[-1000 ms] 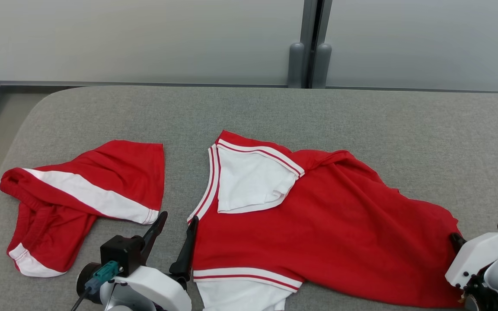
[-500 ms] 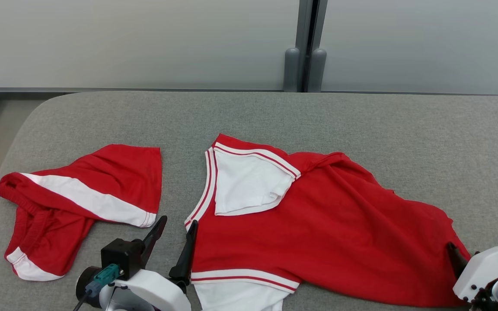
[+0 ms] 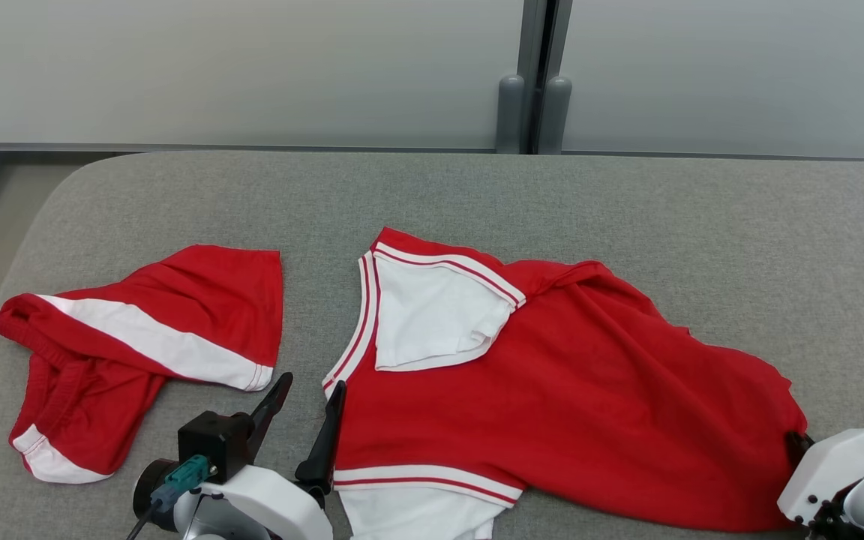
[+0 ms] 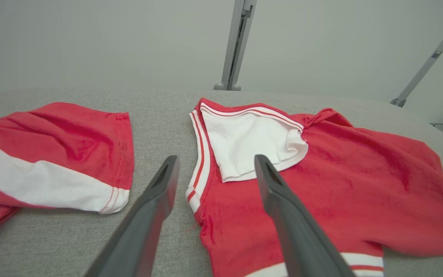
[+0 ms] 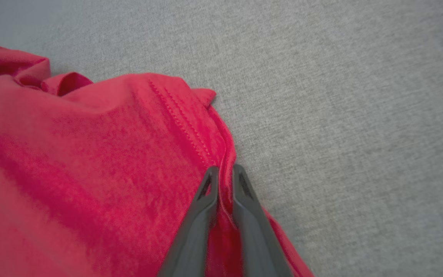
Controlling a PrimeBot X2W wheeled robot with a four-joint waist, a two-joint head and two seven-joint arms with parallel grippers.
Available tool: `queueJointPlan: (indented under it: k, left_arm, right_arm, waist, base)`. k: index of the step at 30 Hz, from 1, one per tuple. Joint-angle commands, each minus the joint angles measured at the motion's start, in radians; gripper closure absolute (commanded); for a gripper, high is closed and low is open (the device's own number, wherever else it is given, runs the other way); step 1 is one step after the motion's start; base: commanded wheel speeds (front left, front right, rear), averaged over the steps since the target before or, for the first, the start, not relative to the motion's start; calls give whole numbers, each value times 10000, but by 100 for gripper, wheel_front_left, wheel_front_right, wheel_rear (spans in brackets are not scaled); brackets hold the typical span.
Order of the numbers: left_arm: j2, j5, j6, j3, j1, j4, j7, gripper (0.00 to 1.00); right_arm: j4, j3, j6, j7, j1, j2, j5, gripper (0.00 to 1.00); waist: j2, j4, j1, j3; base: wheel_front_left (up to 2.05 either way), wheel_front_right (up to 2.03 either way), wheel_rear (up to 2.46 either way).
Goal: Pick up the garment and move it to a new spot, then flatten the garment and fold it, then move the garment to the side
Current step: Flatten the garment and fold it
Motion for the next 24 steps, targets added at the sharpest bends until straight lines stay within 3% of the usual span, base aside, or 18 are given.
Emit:
queueJointPlan:
  k: [1,9,17,24]
  left_arm:
    - [45,-18,26,10,-92,23,0,0]
    - [55,-52,68,13,-41,21,-47,0]
    - [40,-73,57,-2,-129,2,-76,0]
    - [-77,-60,-66,-88,-286,86,-108,0]
  right_arm:
    - [55,26,6,-34,-47,-6,-33,100]
    - [-451,182,6,-426,-138,10,-59,100]
    - [-1596,1091,6,-137,-599,215,1018,100]
    - [-897,1770,6,-315,-1713,303,1311,100]
  waist:
    - [-1,6,0,-13]
    - [-1,-1,0,-101]
    - [-1,-33,0,-40]
    - [-1,190,0,108]
  base:
    - [0,0,0]
    - [0,0,0]
    - [0,0,0]
    - [0,0,0]
